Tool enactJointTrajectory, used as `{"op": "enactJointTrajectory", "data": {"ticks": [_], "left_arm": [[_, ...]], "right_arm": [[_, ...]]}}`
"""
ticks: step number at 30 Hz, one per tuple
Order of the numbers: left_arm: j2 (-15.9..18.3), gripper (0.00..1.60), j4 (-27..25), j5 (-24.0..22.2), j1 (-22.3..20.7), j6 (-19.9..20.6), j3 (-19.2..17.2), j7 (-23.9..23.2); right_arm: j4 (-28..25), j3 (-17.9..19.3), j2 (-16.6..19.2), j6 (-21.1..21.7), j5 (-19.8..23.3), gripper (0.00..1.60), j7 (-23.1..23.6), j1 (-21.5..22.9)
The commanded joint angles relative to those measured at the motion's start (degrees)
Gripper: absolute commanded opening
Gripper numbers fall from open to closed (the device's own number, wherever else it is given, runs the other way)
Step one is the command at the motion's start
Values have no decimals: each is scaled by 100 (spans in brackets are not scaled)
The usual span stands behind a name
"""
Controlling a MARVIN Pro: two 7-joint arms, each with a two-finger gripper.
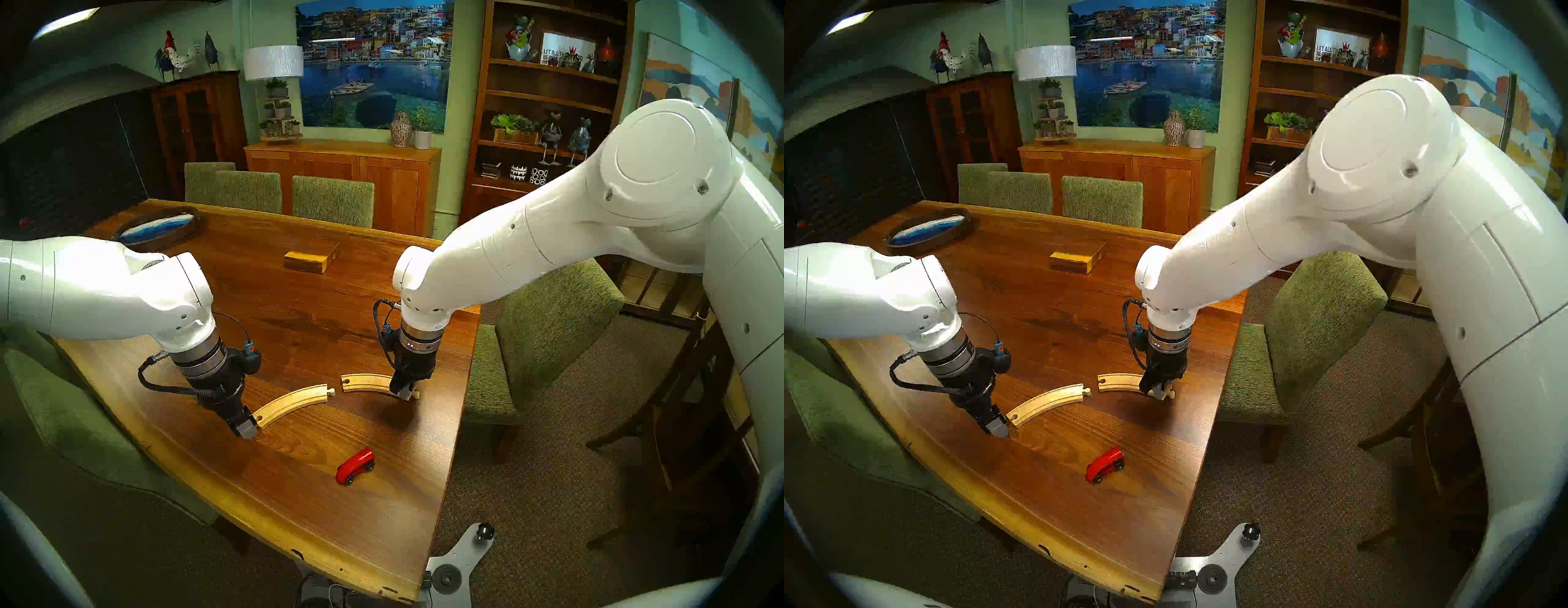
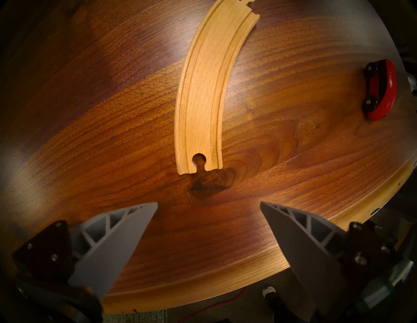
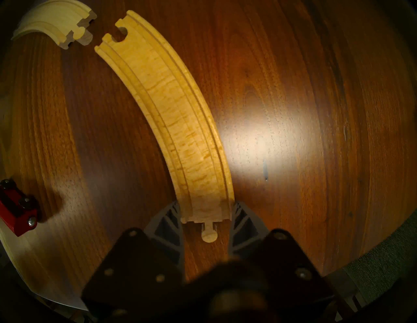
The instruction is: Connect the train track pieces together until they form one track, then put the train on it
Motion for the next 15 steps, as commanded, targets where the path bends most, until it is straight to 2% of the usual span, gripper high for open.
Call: {"op": "enactJointTrajectory", "data": {"ticks": [1, 7, 15], "left_arm": [[3, 160, -8, 3, -139, 7, -79, -6], [0, 160, 1, -36, -117, -22, -118, 38], [-34, 160, 29, -276, -45, -104, -317, 339]], "right_arm": [[31, 8, -14, -67, -38, 0, -17, -32], [31, 17, -7, -61, -46, 0, -20, -35], [33, 28, 0, -52, -57, 0, -21, -40]]}}
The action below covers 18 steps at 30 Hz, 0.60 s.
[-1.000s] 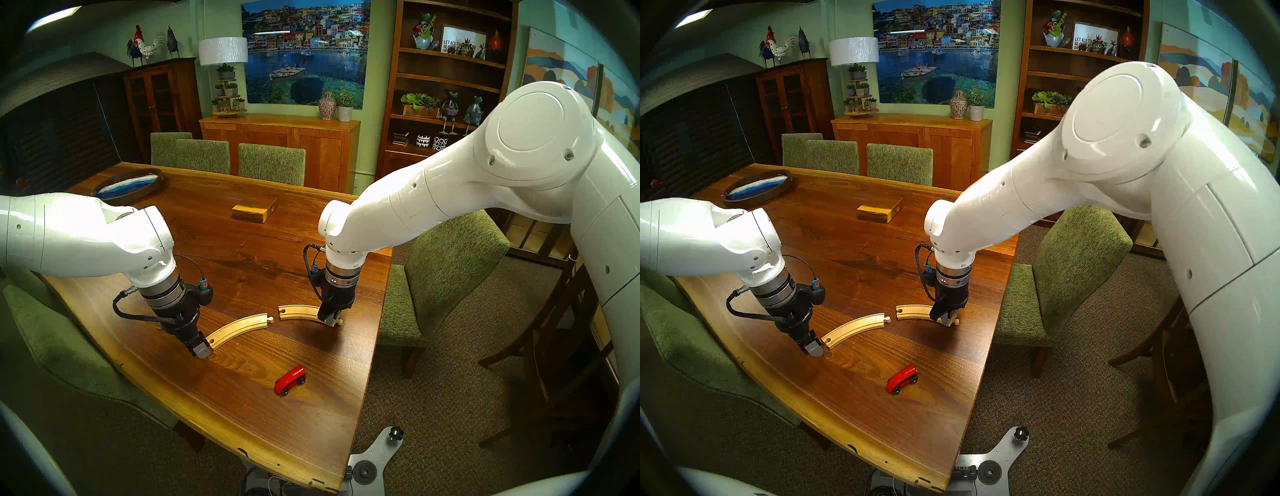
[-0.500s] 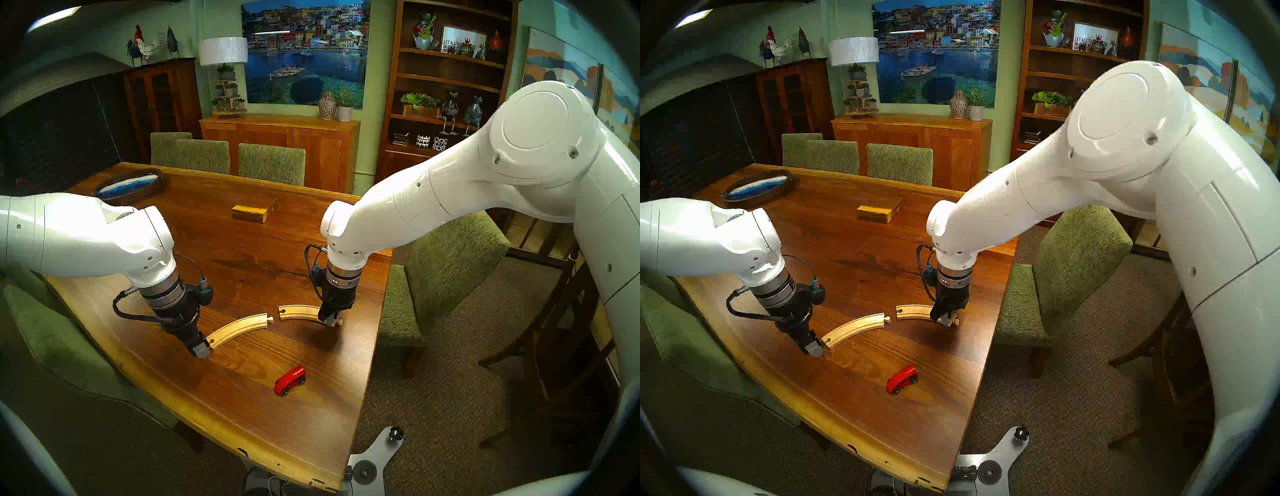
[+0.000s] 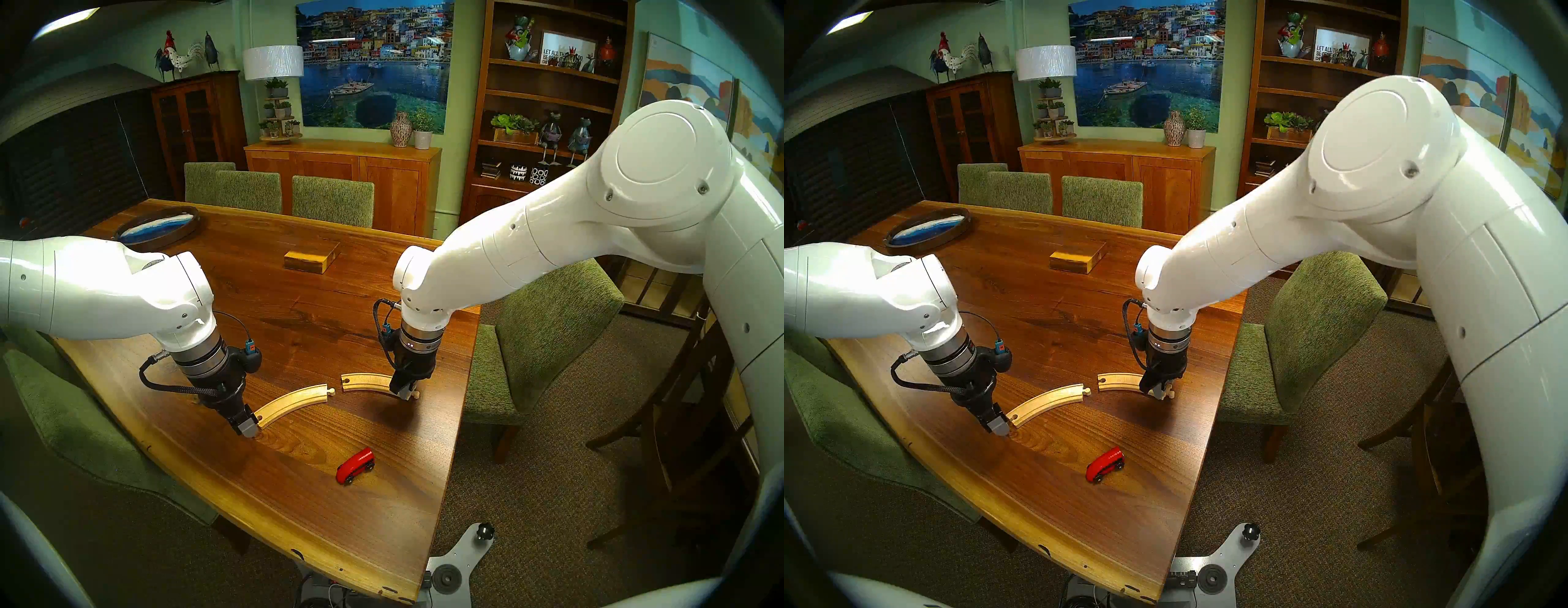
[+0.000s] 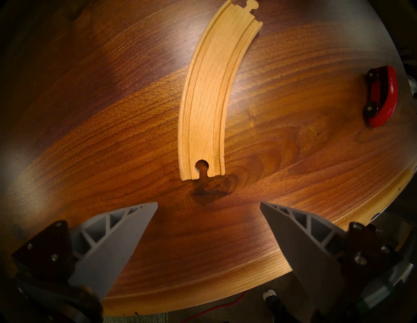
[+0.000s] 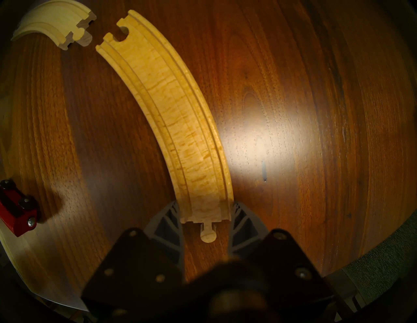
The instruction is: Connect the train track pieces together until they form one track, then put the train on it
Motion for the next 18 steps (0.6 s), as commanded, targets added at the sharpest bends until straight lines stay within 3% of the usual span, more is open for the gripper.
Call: {"op": "enactJointTrajectory", "data": {"ticks": [1, 18], "left_arm": [[-51, 160, 34, -164, -76, -70, -250, 205], [-338, 160, -16, -255, 249, -395, -379, 563]], "right_arm": [[20, 9, -11, -48, -17, 0, -20, -28], [21, 27, 2, -39, -34, 0, -26, -36]]}}
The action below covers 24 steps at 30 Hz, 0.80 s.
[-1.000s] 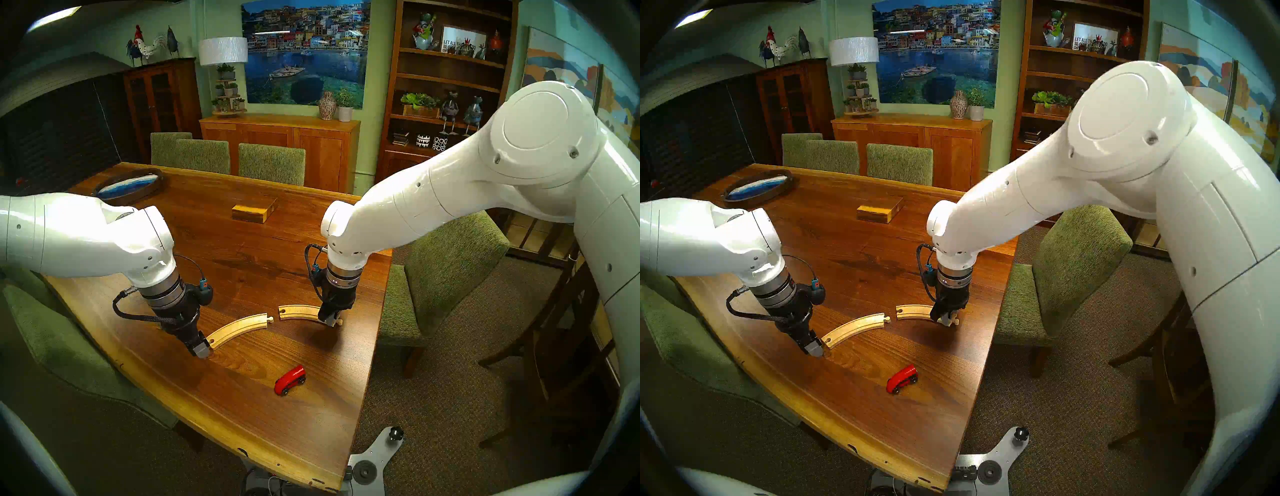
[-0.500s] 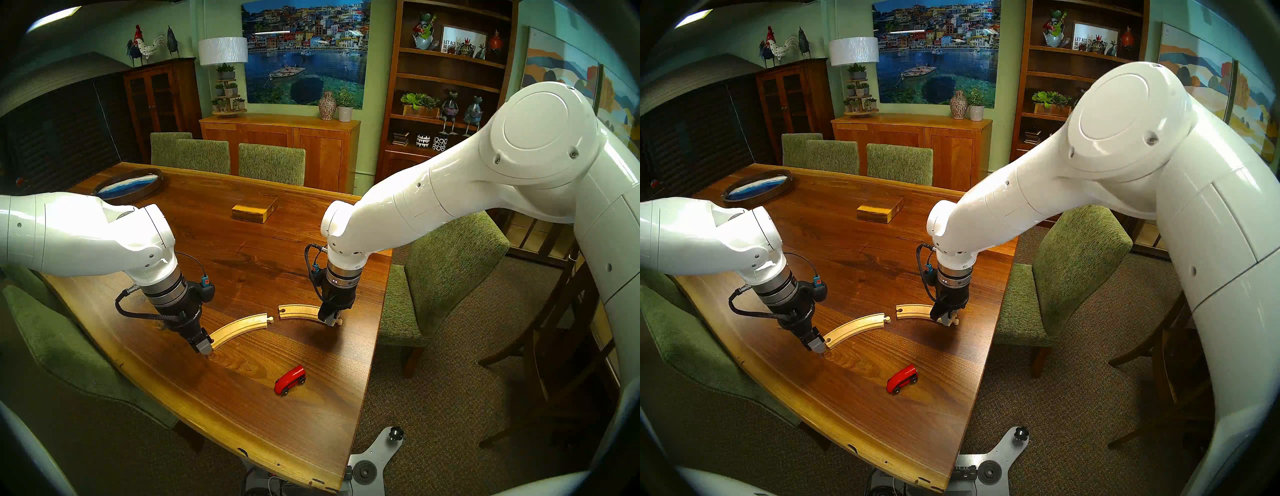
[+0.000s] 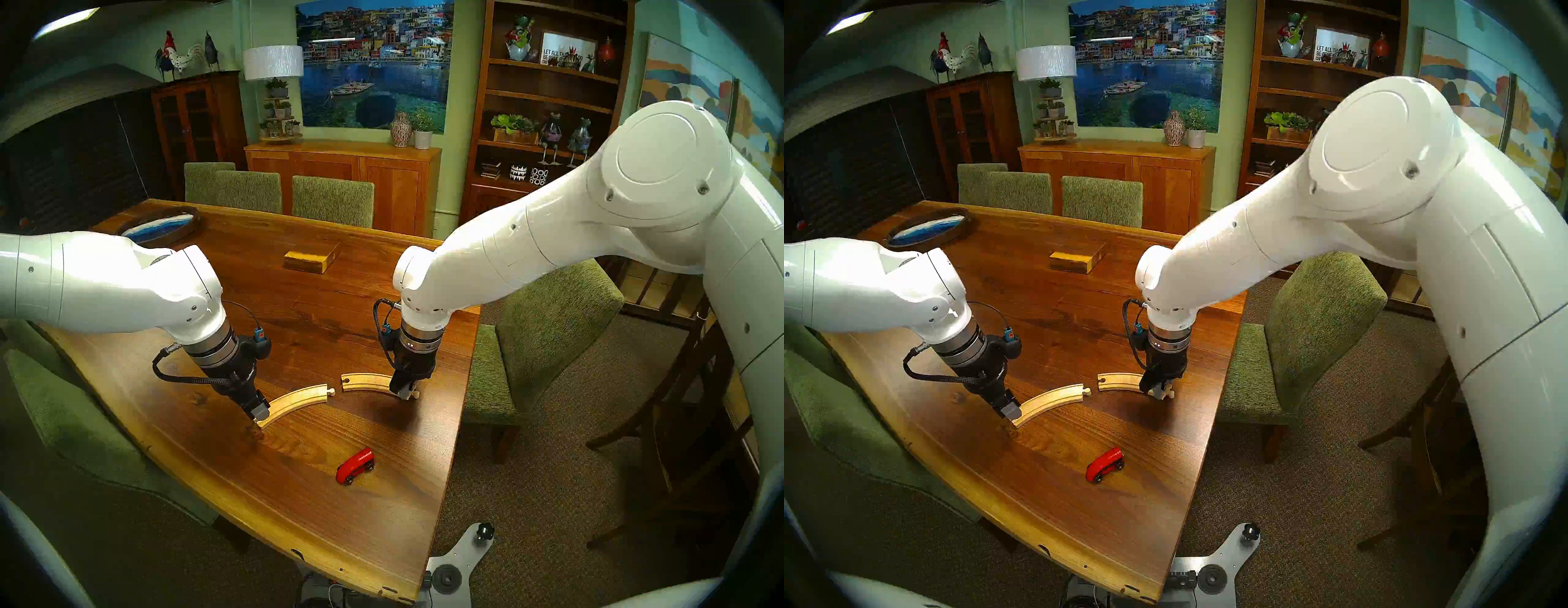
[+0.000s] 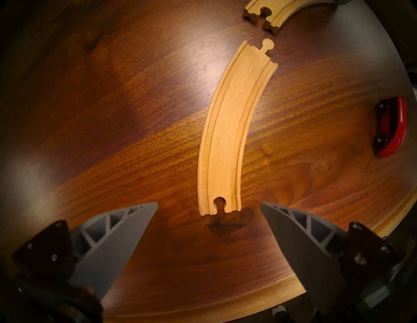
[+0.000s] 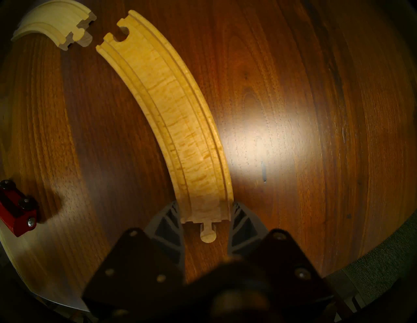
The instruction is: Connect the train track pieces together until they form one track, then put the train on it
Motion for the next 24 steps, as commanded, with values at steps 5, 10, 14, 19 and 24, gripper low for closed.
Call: {"op": "enactJointTrajectory", "data": {"ticks": [5, 10, 14, 19, 24], "left_arm": [[-213, 160, -100, -45, 172, -201, -152, 314], [-284, 160, -48, -54, 309, -313, -171, 599], [-413, 160, 169, -94, 499, -416, -200, 640], [-518, 160, 311, -123, 618, -445, -207, 618], [-541, 160, 242, -108, 677, -474, -195, 686]], "right_arm": [[17, 12, -9, -41, -12, 0, -29, -29], [18, 16, -7, -38, -16, 0, -30, -30], [18, 19, -5, -36, -18, 0, -30, -31], [18, 23, -2, -35, -21, 0, -32, -33], [17, 26, 0, -33, -23, 0, -34, -34]]}}
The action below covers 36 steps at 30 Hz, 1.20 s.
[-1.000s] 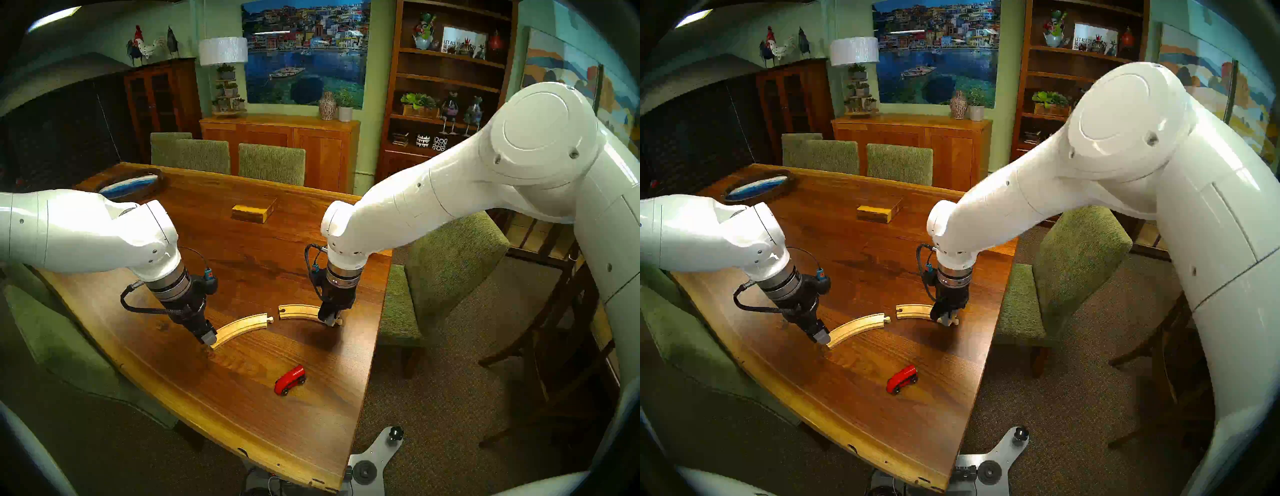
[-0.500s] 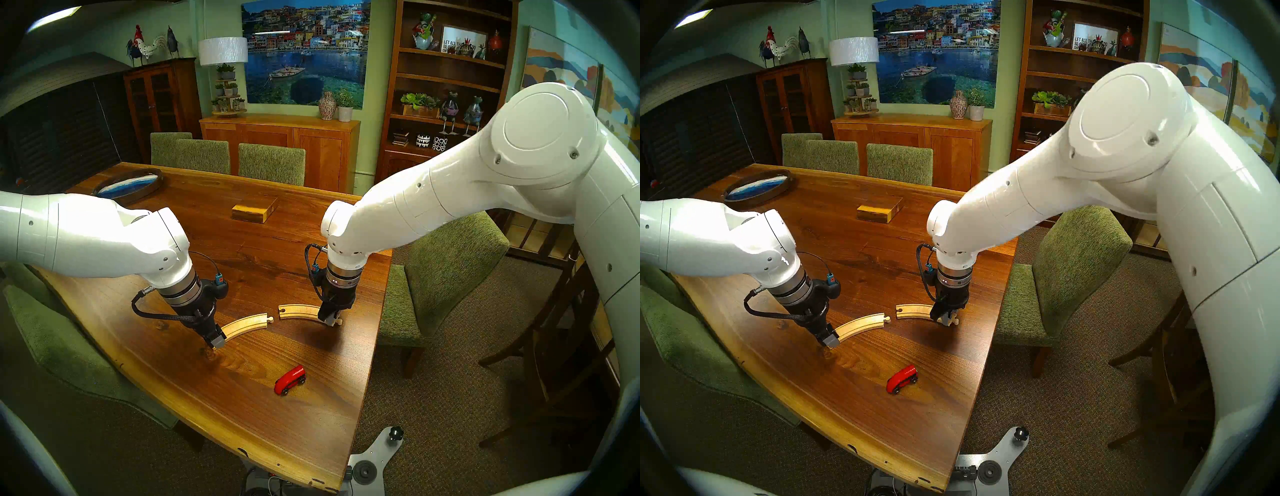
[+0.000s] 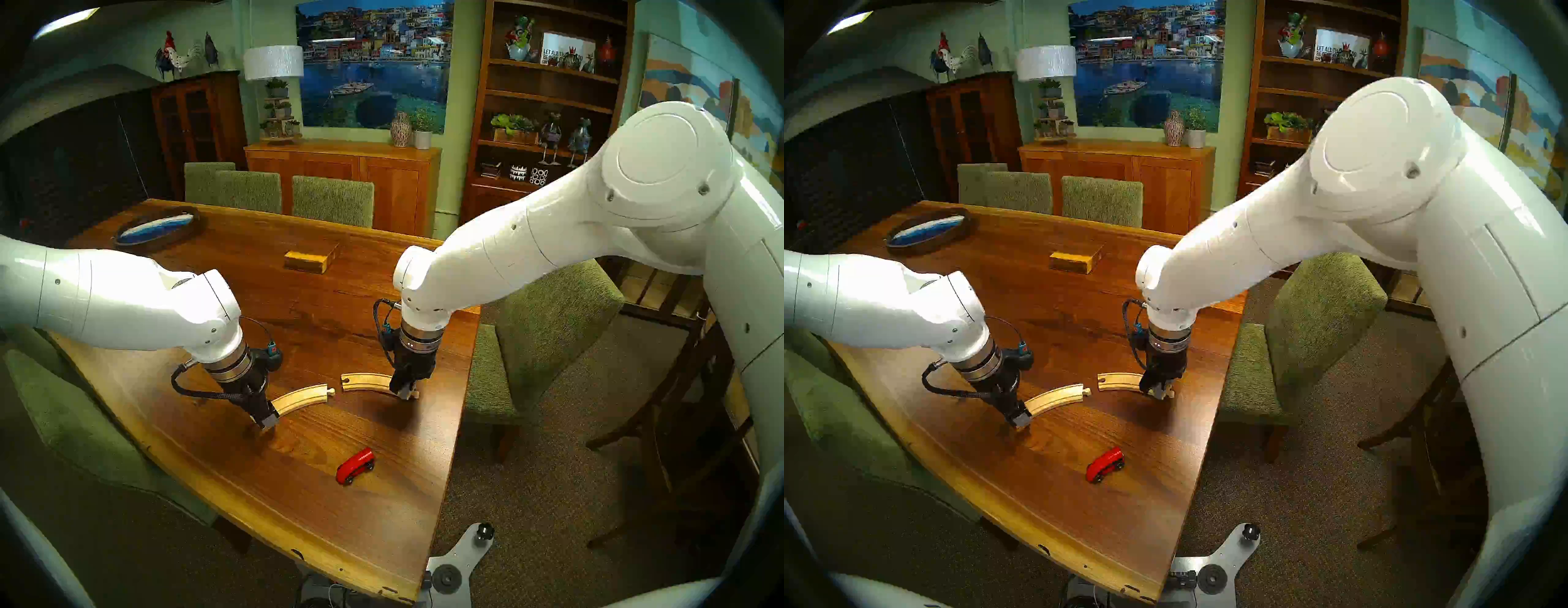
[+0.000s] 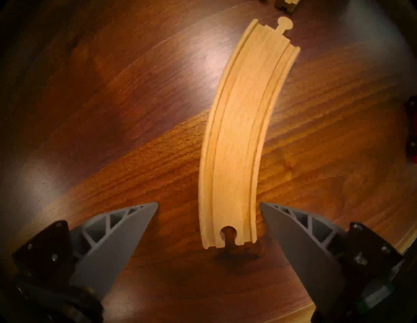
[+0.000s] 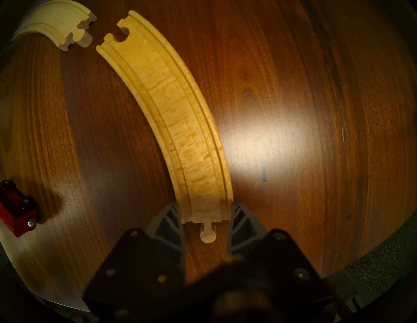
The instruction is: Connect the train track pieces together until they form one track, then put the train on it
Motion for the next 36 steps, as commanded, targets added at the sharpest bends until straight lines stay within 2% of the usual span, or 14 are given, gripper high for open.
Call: {"op": "enactJointTrajectory", "data": {"ticks": [1, 2, 3, 5, 18, 24, 36], "left_arm": [[-136, 131, 28, 40, -5, -45, -90, 43], [-139, 131, 28, 35, 1, -42, -91, 42], [-141, 45, 29, 29, 5, -40, -91, 46], [-144, 0, 39, 19, 24, -39, -101, 60], [-2, 0, 64, -245, 3, -85, -266, 196], [123, 0, -5, -204, -129, -125, -257, 37], [24, 0, 94, -334, -110, -86, -357, -3]], "right_arm": [[16, 9, -15, -35, -6, 0, -32, -25], [16, 9, -15, -35, -6, 0, -33, -25], [16, 10, -14, -35, -6, 0, -33, -26], [15, 11, -13, -34, -7, 0, -34, -26], [16, 21, -7, -28, -15, 0, -38, -30], [16, 24, -5, -25, -18, 0, -38, -31], [17, 28, -2, -21, -23, 0, -36, -33]]}}
